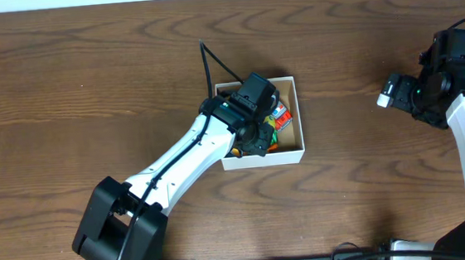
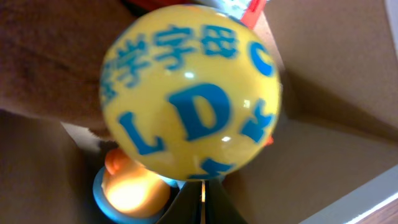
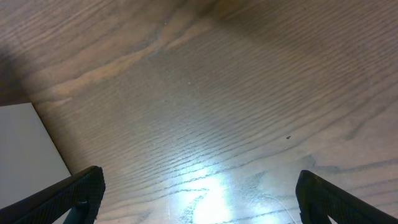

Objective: Pack container
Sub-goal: 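Push the toys down inside the box with the left gripper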

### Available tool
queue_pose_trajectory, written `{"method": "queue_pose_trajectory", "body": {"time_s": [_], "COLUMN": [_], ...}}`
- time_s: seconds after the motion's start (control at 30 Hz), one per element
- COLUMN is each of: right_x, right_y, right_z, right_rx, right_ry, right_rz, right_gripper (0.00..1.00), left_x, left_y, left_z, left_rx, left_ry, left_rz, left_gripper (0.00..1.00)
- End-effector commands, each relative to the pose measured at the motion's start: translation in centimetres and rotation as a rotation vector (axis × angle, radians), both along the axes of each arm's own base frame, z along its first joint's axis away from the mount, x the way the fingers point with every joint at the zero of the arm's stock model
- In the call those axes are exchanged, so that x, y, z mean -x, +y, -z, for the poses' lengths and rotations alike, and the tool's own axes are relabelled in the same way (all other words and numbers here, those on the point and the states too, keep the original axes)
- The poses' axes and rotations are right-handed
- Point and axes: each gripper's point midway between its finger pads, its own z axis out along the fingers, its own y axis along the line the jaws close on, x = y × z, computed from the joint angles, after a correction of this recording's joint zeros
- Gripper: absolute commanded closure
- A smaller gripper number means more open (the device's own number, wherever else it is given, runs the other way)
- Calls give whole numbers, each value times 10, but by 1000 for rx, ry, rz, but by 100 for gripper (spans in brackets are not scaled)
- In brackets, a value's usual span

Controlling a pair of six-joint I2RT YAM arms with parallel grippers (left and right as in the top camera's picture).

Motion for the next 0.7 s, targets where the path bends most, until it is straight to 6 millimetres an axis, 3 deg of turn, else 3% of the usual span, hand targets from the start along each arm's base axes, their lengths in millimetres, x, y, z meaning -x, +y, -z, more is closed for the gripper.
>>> {"method": "queue_pose_trajectory", "body": {"time_s": [0.0, 0.2, 0.43, 0.67], "right_x": [1, -1, -2, -1], "right_y": [1, 1, 0, 1], "right_z": [4, 3, 3, 3], "right_rx": [-5, -3, -1, -3], "right_ry": [12, 3, -2, 2], "right_rz": [-9, -13, -13, -13], "right_gripper": [1, 1, 1, 1], "left_x": [-9, -16, -31, -42], "left_y": [-4, 8, 28, 31], "left_z": [-19, -38, -91, -83], "left_rx": [15, -22, -39, -45], "left_ry": [-64, -141, -333, -333], "left_rz": [34, 6, -59, -82], "left_gripper": [94, 94, 94, 94]}}
